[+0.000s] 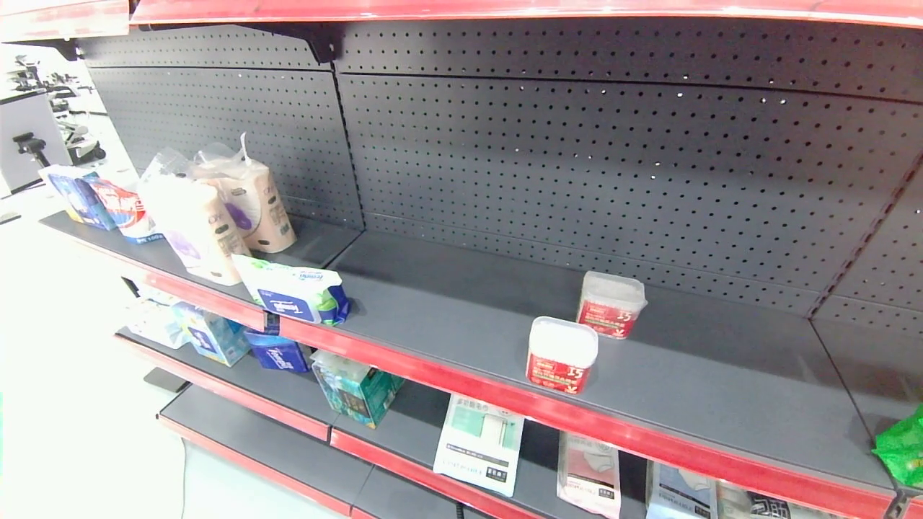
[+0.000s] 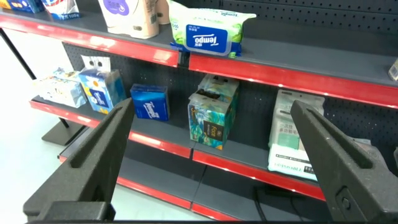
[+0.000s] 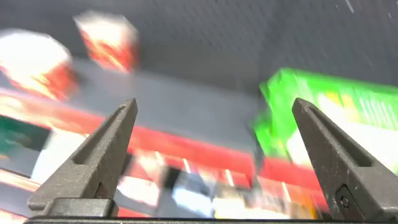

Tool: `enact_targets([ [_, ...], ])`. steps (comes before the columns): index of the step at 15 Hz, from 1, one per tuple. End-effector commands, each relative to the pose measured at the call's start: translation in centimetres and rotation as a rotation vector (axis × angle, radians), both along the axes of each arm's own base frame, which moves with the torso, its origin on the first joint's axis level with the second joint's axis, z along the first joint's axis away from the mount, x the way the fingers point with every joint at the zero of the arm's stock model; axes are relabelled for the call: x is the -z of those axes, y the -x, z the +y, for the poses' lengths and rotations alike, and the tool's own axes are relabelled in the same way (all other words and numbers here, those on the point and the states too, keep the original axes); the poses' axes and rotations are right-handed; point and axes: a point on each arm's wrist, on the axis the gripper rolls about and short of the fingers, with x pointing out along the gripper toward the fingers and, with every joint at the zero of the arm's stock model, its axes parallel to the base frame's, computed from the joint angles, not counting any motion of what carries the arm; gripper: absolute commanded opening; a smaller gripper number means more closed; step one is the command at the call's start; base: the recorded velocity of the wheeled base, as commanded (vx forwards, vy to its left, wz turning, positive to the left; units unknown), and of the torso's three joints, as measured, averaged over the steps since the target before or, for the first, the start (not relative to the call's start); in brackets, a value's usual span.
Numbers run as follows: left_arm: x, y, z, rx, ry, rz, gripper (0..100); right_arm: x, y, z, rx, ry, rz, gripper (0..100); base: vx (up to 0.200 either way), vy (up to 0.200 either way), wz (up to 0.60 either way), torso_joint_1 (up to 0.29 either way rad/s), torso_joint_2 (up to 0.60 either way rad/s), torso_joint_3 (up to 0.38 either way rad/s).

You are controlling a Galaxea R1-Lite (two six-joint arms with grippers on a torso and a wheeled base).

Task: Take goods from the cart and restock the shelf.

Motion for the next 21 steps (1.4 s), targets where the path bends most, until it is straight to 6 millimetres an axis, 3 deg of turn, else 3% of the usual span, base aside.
enact_targets([
  [1,0.00,0.00,0.00,0.001,0.000,0.000,100,0.55,0.50,-0.01,-0.003,-0.029,-0.055,100,0.000,0.000,0.00,0.000,0.00,0.000],
  [5,0.00,0.00,0.00,0.000,0.000,0.000,100,1.16,0.45,0.56,-0.258,-0.042,0.014,100,0.000,0.000,0.00,0.000,0.00,0.000],
  [7,0.00,0.00,0.00,0.000,0.000,0.000,100,1.12,0.42,0.50,-0.228,-0.114,0.013,100,0.000,0.000,0.00,0.000,0.00,0.000],
  [13,0.00,0.00,0.00,0.004,-0.001,0.000,100,1.11,0.46,0.34,-0.152,-0.120,-0.006,100,0.000,0.000,0.00,0.000,0.00,0.000],
  [21,0.00,0.00,0.00,0.004,-0.003,0.000,100,1.09,0.46,0.33,-0.151,-0.138,-0.009,100,0.000,0.000,-0.60,0.005,0.00,-0.001],
])
